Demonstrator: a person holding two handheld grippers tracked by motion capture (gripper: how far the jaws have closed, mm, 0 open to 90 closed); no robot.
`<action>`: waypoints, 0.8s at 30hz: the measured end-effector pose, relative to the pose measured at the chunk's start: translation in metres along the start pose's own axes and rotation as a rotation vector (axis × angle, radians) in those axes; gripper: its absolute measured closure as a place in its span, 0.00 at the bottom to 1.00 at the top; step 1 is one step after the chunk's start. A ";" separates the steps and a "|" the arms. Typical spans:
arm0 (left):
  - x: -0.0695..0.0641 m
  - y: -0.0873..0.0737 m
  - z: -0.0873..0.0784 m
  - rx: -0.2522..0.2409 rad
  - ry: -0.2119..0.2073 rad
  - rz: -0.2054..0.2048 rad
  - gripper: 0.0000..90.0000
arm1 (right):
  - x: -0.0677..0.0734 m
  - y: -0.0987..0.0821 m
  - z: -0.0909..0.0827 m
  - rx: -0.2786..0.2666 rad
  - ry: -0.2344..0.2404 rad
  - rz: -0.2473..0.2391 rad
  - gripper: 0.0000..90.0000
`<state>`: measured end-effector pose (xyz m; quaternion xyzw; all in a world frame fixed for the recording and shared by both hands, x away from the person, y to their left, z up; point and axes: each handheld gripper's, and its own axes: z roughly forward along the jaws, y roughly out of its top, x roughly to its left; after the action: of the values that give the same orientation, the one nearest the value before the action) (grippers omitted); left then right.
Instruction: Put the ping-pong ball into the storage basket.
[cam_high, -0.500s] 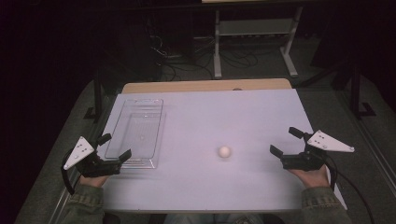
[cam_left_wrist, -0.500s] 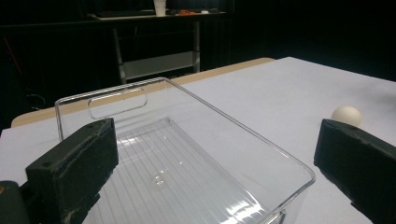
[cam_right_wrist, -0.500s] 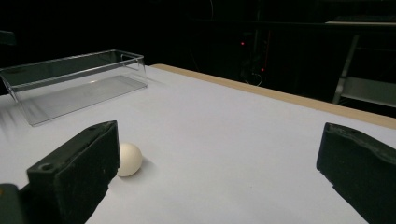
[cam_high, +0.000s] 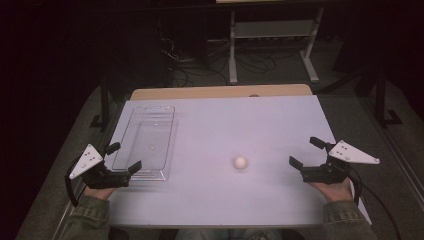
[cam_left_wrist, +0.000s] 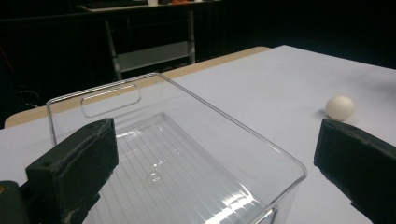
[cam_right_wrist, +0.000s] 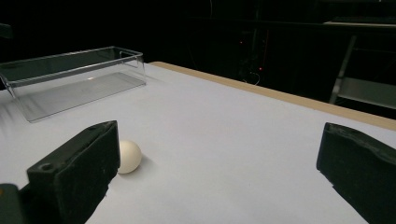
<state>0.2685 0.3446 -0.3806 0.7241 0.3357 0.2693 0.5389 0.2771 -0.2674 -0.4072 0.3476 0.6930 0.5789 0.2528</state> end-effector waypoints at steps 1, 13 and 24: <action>0.000 0.001 0.000 0.006 -0.003 -0.004 0.00 | 0.000 0.000 0.000 -0.001 -0.001 0.000 0.00; -0.001 0.011 -0.002 0.040 -0.025 0.007 0.00 | 0.001 0.000 0.000 0.011 0.002 -0.004 0.00; 0.000 0.022 0.000 0.078 -0.043 0.041 0.00 | 0.002 -0.001 0.002 0.019 0.007 -0.008 0.00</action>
<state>0.2726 0.3402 -0.3589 0.7571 0.3193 0.2512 0.5116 0.2769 -0.2650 -0.4080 0.3449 0.7008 0.5725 0.2494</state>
